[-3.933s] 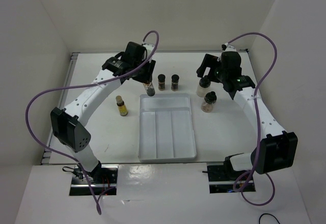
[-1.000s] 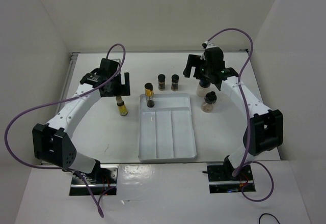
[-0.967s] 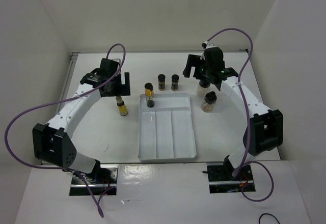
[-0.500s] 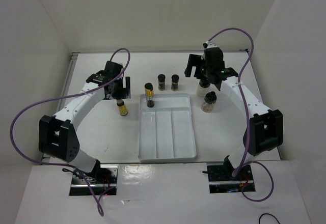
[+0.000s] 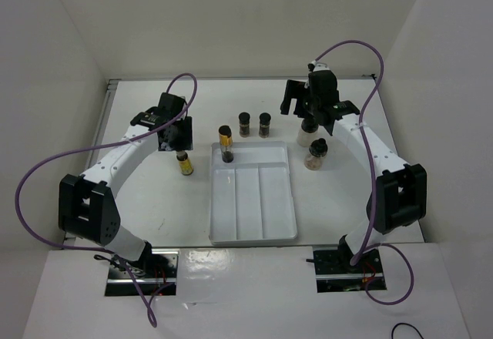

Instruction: Organize the condiment bottles

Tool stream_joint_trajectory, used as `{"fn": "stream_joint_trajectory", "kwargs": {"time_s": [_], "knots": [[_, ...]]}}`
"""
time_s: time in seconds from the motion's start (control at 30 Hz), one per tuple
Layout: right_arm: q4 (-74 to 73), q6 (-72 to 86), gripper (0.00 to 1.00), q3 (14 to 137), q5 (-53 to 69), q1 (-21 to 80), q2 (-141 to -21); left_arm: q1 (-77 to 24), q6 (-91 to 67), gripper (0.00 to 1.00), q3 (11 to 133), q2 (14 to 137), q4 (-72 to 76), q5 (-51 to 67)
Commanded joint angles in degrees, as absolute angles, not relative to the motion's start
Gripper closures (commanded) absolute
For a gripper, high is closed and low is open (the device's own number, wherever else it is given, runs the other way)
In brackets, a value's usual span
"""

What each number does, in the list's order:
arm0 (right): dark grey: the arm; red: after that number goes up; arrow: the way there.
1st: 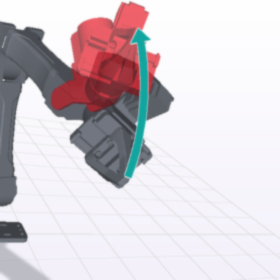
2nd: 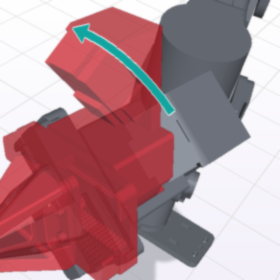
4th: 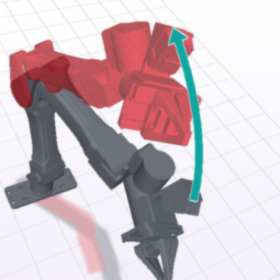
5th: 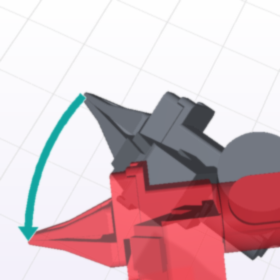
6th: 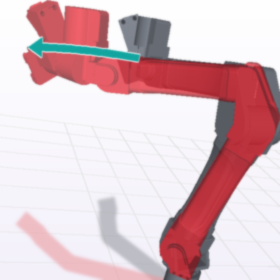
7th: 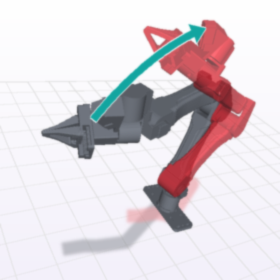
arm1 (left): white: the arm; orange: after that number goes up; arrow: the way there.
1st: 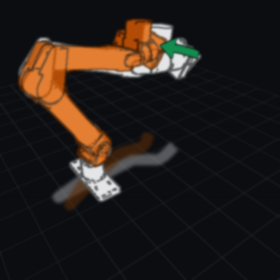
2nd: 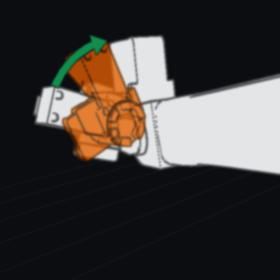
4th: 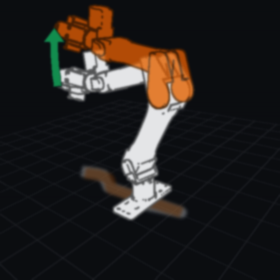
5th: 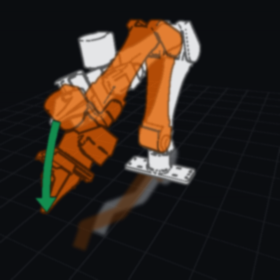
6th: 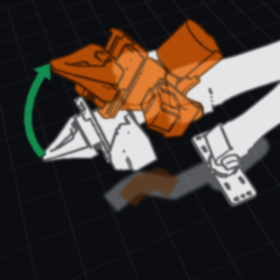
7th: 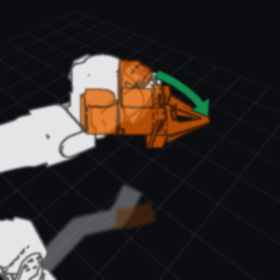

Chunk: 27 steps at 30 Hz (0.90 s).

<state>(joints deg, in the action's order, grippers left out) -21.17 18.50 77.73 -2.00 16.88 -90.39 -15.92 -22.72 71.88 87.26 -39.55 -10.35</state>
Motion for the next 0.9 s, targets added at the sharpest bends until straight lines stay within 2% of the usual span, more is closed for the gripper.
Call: {"fn": "stream_joint_trajectory", "kwargs": {"time_s": [0.0, 0.07, 0.2, 0.23, 0.37, 0.57, 0.87], "knots": [[-19.86, 17.84, 0.02, 80.51, -3.34, 17.31, -90.88, -15.73, -22.85, 0.35, 71.72, 87.71, -39.02, -10.81], [-19.86, 18.36, 0.02, 80.51, -3.34, 17.31, -90.88, -15.73, -22.85, 0.41, 71.72, 87.71, -39.02, -10.81], [-19.86, 18.37, 0.02, 80.51, -3.34, 17.31, -90.88, -15.73, -22.32, 0.61, 71.19, 87.71, -39.02, -10.81], [-19.86, 18.37, 0.02, 80.51, -3.86, 17.31, -90.88, -15.73, -22.32, 0.71, 71.19, 87.71, -39.02, -10.81], [-19.86, 18.37, 0.02, 79.98, -3.87, 17.31, -90.27, -15.73, -22.32, 0.89, 71.19, 87.71, -40.16, -10.28], [-19.86, 18.37, 0.02, 78.84, -3.87, 17.31, -89.74, -15.73, -23.90, 0.97, 71.19, 84.29, -40.69, -10.28], [-19.86, 18.37, 0.02, 77.26, -3.87, 17.31, -88.68, -15.73, -23.38, 0.98, 71.81, 83.67, -41.75, -8.61]]}}
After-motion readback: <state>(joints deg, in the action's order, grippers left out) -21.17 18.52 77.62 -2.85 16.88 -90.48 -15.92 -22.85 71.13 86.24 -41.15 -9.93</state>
